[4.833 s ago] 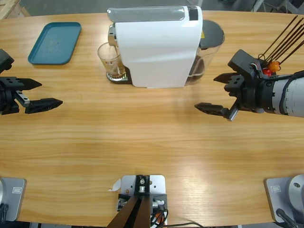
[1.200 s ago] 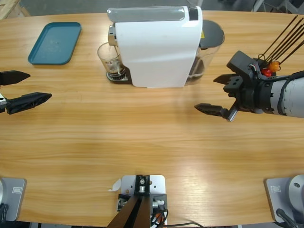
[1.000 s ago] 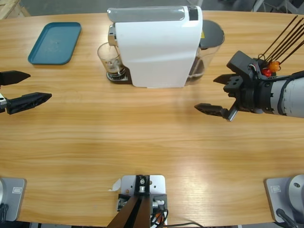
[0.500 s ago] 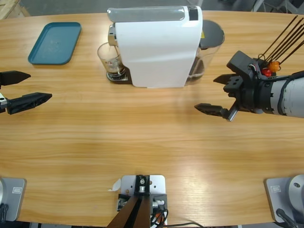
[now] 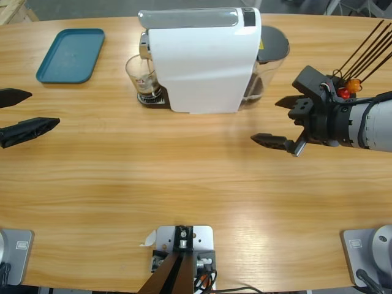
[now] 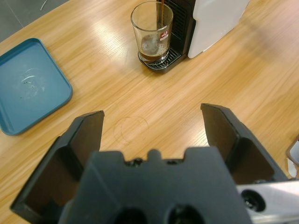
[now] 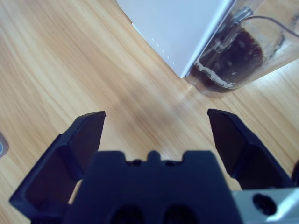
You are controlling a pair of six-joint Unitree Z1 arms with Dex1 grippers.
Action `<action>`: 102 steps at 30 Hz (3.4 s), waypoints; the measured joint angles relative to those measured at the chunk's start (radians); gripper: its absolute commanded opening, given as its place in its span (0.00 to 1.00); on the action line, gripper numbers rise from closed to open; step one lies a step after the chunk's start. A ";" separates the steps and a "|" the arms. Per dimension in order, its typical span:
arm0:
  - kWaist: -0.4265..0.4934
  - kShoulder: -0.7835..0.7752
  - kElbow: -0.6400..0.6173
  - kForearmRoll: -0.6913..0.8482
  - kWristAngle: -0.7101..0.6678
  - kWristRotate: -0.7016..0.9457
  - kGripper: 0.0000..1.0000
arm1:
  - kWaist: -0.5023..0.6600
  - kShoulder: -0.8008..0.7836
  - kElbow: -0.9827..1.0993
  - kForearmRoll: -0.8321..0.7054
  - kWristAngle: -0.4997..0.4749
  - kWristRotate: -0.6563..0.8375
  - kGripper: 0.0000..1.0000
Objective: Pour coffee
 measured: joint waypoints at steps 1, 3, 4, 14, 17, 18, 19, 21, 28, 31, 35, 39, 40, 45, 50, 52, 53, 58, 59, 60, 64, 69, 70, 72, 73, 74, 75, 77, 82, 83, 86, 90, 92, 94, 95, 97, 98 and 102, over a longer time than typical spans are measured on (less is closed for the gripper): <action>0.000 0.000 0.000 0.000 0.000 0.000 0.89 | 0.000 0.000 0.000 0.000 0.000 0.000 0.98; 0.000 0.000 0.000 0.000 0.000 0.000 0.89 | 0.000 0.000 0.000 0.000 0.000 0.000 0.98; 0.000 0.000 0.000 0.000 0.000 0.000 0.89 | 0.000 0.000 0.000 0.000 0.000 0.000 0.98; 0.000 0.000 0.000 0.000 0.000 0.000 0.89 | 0.000 0.000 0.000 0.000 0.000 0.000 0.98; 0.000 0.000 0.000 -0.001 0.000 0.000 0.89 | 0.000 0.000 0.000 0.000 0.000 0.000 0.98; 0.000 0.000 0.000 -0.002 0.000 0.000 0.89 | 0.000 0.000 0.000 0.000 0.000 0.000 0.98; 0.000 0.000 0.000 -0.004 0.000 0.000 0.89 | 0.000 0.000 0.000 0.000 0.000 0.000 0.98; 0.000 0.000 0.000 -0.009 0.000 0.001 0.89 | 0.000 0.000 0.000 0.000 0.000 0.000 0.98; 0.000 0.020 0.000 -0.086 0.003 0.033 0.89 | 0.000 0.012 0.000 0.000 0.000 0.000 0.98; -0.001 0.089 0.000 -0.167 0.003 0.047 0.89 | 0.000 0.021 0.000 0.000 0.000 0.000 0.98; -0.001 0.178 0.008 -0.227 0.002 0.049 0.89 | 0.000 0.021 0.000 0.000 0.000 0.000 0.98; -0.001 0.259 0.085 -0.338 -0.006 0.054 0.89 | 0.001 0.034 0.000 0.000 0.000 0.000 0.98; -0.001 0.278 0.101 -0.371 -0.019 0.055 0.89 | 0.001 0.040 0.000 0.000 0.000 0.000 0.98; -0.001 0.396 0.193 -0.582 -0.089 0.066 0.89 | 0.001 0.061 0.000 0.000 0.000 0.000 0.98; -0.001 0.533 0.218 -0.779 -0.138 0.085 0.89 | 0.001 0.063 0.000 0.000 0.000 0.000 0.98; -0.002 0.591 0.218 -0.857 -0.140 0.087 0.89 | 0.001 0.064 0.000 0.000 0.000 0.000 0.98; -0.002 0.619 0.219 -0.895 -0.140 0.087 0.89 | 0.001 0.066 0.000 0.000 0.000 0.000 0.98; -0.002 0.746 0.220 -1.078 -0.120 0.087 0.89 | 0.001 0.073 0.000 0.000 0.002 0.000 0.98; -0.002 0.766 0.220 -1.113 -0.105 0.087 0.89 | 0.001 0.074 -0.001 0.000 0.003 0.000 0.98; -0.002 0.786 0.221 -1.148 -0.094 0.087 0.89 | 0.001 0.076 -0.001 0.000 0.003 0.000 0.98; -0.002 0.857 0.220 -1.258 -0.074 0.087 0.88 | 0.001 0.080 -0.001 0.000 0.003 0.000 0.98; -0.002 0.956 0.217 -1.380 -0.073 0.083 0.88 | 0.001 0.081 -0.001 0.000 0.003 0.000 0.98; -0.002 0.970 0.217 -1.397 -0.073 0.081 0.88 | 0.001 0.081 -0.001 0.000 0.003 0.000 0.98; -0.002 0.988 0.213 -1.415 -0.074 0.076 0.88 | 0.001 0.081 -0.001 0.000 0.005 0.000 0.98; -0.002 0.993 0.210 -1.420 -0.075 0.073 0.88 | 0.001 0.081 -0.001 0.000 0.005 0.000 0.98; -0.002 0.995 0.206 -1.422 -0.077 0.070 0.88 | 0.001 0.081 -0.001 0.000 0.005 0.000 0.98; -0.002 0.997 0.199 -1.424 -0.079 0.067 0.88 | 0.001 0.081 -0.001 0.000 0.005 0.000 0.98; -0.002 1.003 0.186 -1.430 -0.081 0.064 0.88 | 0.001 0.081 -0.001 0.000 0.005 0.000 0.98; -0.002 1.037 0.161 -1.443 -0.086 0.062 0.88 | 0.001 0.081 -0.001 0.000 0.007 0.000 0.98; -0.002 1.044 0.159 -1.445 -0.089 0.061 0.88 | 0.001 0.081 -0.001 0.000 0.007 0.000 0.98; -0.002 1.068 0.148 -1.450 -0.102 0.059 0.88 | 0.001 0.081 -0.001 0.000 0.007 0.000 0.98; -0.002 1.081 0.129 -1.455 -0.114 0.057 0.88 | 0.001 0.081 -0.001 0.000 0.008 0.000 0.98; -0.002 1.084 0.118 -1.457 -0.114 0.056 0.87 | 0.001 0.082 -0.001 0.000 0.010 0.000 0.98; -0.002 1.088 0.114 -1.458 -0.114 0.056 0.80 | 0.001 0.085 -0.001 0.000 0.012 0.000 0.98; -0.002 1.090 0.112 -1.458 -0.114 0.056 0.75 | 0.001 0.087 -0.001 0.000 0.013 0.000 0.98; -0.002 1.092 0.108 -1.458 -0.114 0.055 0.59 | 0.001 0.091 -0.001 0.000 0.013 0.000 0.98; -0.002 1.093 0.108 -1.458 -0.114 0.055 0.46 | 0.001 0.093 -0.001 0.000 0.013 0.000 0.98; -0.001 1.093 0.106 -1.459 -0.115 0.055 0.11 | 0.001 0.100 -0.001 0.000 0.013 0.000 0.98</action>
